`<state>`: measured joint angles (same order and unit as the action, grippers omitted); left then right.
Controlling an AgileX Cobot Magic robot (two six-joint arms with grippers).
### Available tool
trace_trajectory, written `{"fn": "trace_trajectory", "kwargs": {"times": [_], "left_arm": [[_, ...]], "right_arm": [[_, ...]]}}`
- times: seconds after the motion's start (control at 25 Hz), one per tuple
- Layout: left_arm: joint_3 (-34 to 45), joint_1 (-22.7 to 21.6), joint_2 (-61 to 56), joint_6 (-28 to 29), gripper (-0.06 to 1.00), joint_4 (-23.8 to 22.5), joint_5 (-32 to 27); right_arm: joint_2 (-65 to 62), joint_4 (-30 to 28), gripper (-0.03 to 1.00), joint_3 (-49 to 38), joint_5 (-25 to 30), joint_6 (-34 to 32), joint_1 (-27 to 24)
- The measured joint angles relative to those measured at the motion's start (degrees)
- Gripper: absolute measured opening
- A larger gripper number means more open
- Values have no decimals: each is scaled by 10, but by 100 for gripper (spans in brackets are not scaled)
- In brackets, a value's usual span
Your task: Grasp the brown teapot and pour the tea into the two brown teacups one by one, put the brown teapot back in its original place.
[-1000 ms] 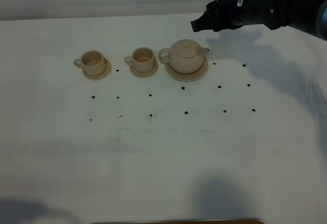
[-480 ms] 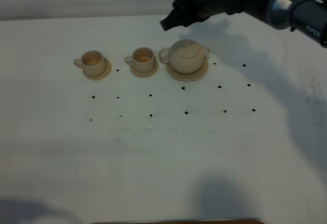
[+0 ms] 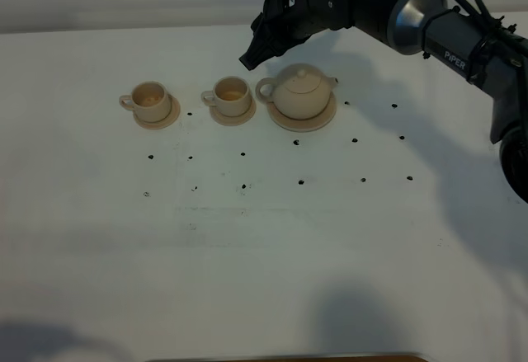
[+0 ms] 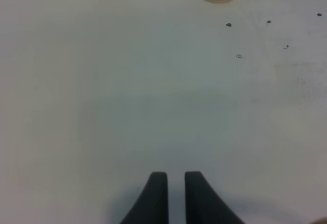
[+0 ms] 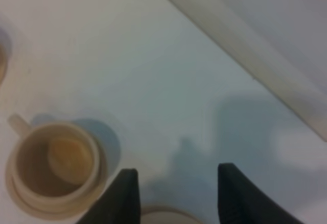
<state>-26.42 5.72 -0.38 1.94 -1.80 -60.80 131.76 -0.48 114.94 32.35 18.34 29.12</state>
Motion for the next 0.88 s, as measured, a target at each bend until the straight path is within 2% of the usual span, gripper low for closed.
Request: {"fn": "trace_trajectory", "kwargs": {"times": [0.36,0.88], "left_arm": [[0,0,0,0,7,0,0],[0,0,0,0,7,0,0]], "right_arm": [[31,9,37,1,-9,46,0],[39,15,37,1,-88,77,10]]}}
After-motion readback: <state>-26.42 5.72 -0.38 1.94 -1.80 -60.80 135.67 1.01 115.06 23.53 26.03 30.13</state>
